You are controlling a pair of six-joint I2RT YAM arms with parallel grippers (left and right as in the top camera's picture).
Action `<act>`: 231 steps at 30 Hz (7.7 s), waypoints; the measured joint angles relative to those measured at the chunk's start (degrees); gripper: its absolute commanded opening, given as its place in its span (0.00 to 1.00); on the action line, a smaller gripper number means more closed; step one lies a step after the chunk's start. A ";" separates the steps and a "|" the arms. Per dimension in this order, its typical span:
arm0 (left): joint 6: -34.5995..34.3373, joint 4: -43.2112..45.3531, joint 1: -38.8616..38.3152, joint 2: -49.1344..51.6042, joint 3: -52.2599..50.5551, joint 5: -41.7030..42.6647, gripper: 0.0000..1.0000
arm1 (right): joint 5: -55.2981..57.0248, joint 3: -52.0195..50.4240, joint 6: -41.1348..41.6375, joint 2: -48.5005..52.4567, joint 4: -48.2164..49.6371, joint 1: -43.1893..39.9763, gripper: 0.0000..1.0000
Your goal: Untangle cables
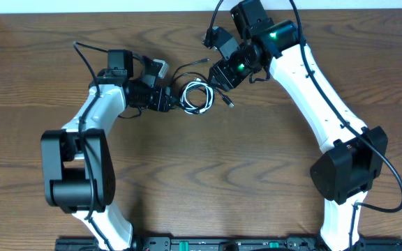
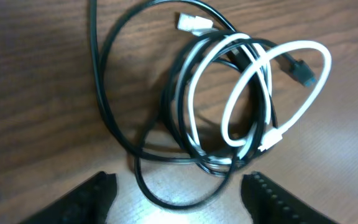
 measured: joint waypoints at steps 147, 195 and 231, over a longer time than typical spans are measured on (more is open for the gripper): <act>-68.08 15.13 2.91 -24.92 -0.15 0.17 0.87 | -3.85 -1.86 16.79 10.16 24.68 8.87 0.01; -21.11 8.63 -8.76 -22.95 -0.13 -8.98 0.42 | -39.39 -2.29 69.00 6.62 43.80 -2.91 0.01; -21.29 7.58 -7.65 -19.23 -0.13 -3.78 0.07 | -25.14 -2.14 43.58 5.92 26.34 -7.34 0.55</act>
